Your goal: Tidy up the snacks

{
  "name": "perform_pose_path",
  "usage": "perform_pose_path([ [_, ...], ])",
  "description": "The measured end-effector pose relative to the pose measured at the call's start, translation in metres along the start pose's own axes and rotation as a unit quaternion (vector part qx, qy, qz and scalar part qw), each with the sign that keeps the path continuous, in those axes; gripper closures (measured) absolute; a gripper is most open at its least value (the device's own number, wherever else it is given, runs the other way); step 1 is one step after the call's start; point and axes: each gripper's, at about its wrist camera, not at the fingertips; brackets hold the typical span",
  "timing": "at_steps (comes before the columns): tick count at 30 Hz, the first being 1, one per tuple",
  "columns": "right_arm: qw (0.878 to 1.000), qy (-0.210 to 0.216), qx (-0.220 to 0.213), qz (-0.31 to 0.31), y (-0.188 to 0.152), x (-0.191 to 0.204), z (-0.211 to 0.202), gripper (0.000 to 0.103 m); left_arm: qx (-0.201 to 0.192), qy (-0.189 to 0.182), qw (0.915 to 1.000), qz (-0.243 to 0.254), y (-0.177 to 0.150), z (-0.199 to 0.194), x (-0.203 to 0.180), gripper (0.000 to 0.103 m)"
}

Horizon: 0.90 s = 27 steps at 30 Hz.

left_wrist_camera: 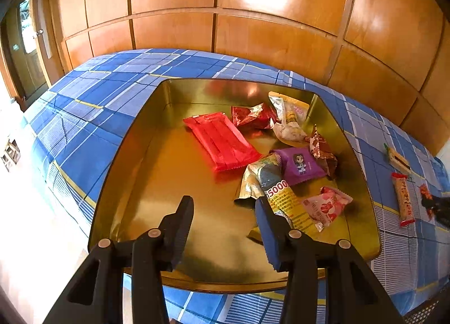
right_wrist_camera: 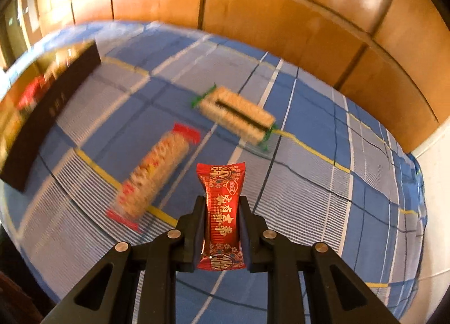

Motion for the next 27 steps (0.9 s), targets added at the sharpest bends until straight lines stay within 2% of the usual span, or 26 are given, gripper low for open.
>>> perform_pose_path([
  [5, 0.997, 0.069, -0.025, 0.020, 0.010, 0.020, -0.027, 0.082, -0.004, 0.002, 1.0000, -0.009, -0.002, -0.001, 0.004, 0.056],
  [10, 0.988, 0.151, -0.029, -0.009, 0.015, 0.073, -0.047, 0.082, -0.010, 0.009, 0.9996, -0.025, -0.003, -0.003, 0.014, 0.056],
  [14, 0.972, 0.231, -0.014, -0.034, 0.021, 0.126, -0.056, 0.082, -0.013, 0.023, 0.9985, -0.048, -0.006, -0.007, 0.033, 0.056],
  [19, 0.944, 0.324, 0.027, -0.056, 0.024, 0.209, -0.052, 0.081, -0.013, 0.044, 0.9966, -0.069, -0.014, -0.012, 0.055, 0.056],
  [24, 0.928, 0.358, 0.063, -0.080, 0.019, 0.276, -0.033, 0.080, -0.008, 0.053, 0.9953, -0.081, -0.023, -0.013, 0.069, 0.056],
  [27, 0.930, 0.342, 0.090, -0.098, 0.011, 0.307, -0.010, 0.078, -0.006, 0.053, 0.9951, -0.083, -0.026, -0.012, 0.072, 0.056],
])
Point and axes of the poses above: each gripper's, at about its wrist camera, not at the fingertips, and z roughly the way its jaws point, x to its left, y to its top, and after that the axes turned 15 degrees about z, right-handed
